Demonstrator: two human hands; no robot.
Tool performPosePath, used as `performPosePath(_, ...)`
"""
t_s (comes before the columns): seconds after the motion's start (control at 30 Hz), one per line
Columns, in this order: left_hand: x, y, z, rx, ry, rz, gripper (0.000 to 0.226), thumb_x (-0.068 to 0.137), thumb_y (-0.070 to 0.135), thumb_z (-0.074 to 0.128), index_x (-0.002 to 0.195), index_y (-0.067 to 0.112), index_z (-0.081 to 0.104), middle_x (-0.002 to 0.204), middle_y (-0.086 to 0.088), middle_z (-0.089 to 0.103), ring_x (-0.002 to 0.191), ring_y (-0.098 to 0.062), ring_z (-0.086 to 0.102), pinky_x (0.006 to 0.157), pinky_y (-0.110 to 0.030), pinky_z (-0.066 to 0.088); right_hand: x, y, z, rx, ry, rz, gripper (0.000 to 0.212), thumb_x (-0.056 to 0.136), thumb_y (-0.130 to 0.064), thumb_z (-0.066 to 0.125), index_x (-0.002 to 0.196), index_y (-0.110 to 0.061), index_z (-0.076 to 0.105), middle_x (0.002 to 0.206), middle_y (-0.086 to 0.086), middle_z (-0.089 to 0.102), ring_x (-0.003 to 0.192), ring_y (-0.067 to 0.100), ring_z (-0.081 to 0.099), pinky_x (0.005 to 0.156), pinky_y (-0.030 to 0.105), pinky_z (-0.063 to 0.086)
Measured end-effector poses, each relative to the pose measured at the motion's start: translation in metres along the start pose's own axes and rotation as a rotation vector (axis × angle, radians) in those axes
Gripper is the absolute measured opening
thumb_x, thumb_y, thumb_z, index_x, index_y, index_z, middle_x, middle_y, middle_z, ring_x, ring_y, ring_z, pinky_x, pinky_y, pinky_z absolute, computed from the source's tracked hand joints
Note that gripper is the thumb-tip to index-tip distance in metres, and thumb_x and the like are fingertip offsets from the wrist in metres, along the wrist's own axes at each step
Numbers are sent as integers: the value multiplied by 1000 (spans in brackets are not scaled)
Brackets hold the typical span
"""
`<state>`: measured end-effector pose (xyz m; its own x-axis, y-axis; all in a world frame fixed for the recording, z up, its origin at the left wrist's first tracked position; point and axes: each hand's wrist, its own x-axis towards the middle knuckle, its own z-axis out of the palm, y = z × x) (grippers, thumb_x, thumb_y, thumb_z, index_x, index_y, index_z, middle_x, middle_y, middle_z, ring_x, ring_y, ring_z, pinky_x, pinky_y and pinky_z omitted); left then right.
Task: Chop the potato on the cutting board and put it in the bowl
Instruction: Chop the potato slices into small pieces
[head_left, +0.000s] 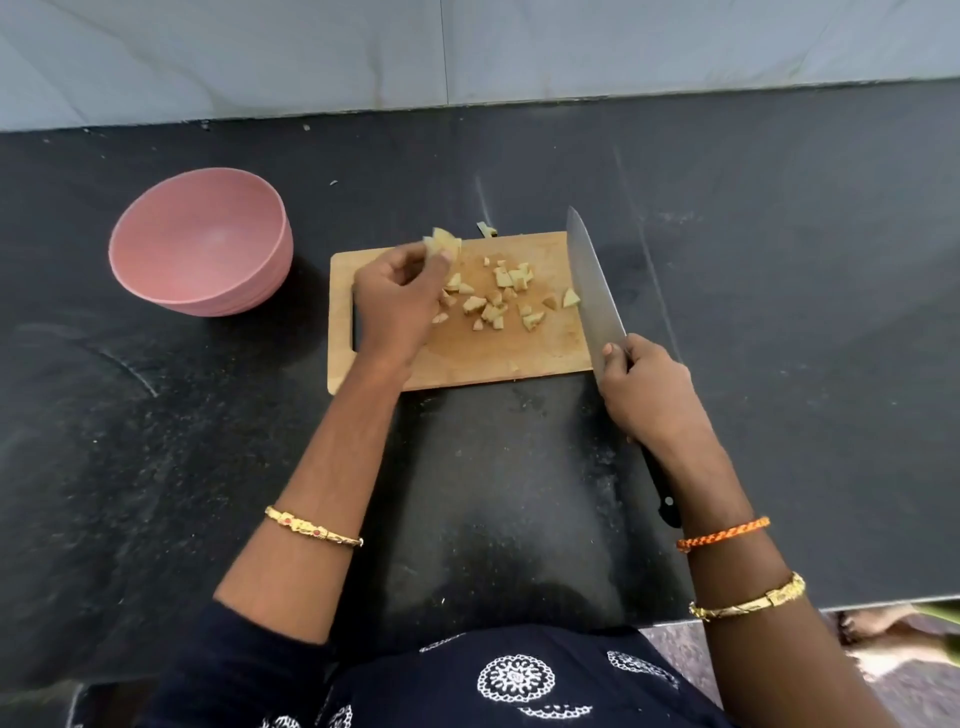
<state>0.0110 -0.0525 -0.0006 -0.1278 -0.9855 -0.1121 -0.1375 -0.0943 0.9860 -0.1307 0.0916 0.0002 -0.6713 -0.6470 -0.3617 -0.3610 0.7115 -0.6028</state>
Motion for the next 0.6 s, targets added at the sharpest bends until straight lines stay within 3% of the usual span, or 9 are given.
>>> performPosePath(0.2,15,-8,-14,-120,302,129,10,84,14,64,75,16,68,67,6,62,63,-1,56,63,-18,49,-1,-22,-1,-177,-74,-56,24,99,-31,34,90,-15,48,85,9,53,80,31,55,76,40,51)
performPosePath(0.3,22,-17,-19,-121,340,180,18,84,15,62,67,17,63,63,3,56,62,-6,50,61,-24,44,-6,-29,5,-284,-92,-95,19,100,-31,33,92,-16,43,90,11,52,83,32,55,76,40,49)
performPosePath(0.4,24,-25,-22,-142,349,186,16,84,12,62,69,18,64,63,5,57,62,-5,51,60,-21,44,-9,-31,7,-376,-81,-137,12,100,-26,33,94,-18,40,89,11,54,79,31,56,68,37,45)
performPosePath(0.6,22,-35,-13,-174,359,206,5,83,9,63,82,11,68,72,-2,62,67,-5,56,63,-18,48,-21,-34,18,-444,-80,-206,7,99,-19,36,93,-17,40,70,4,43,66,28,50,61,36,40)
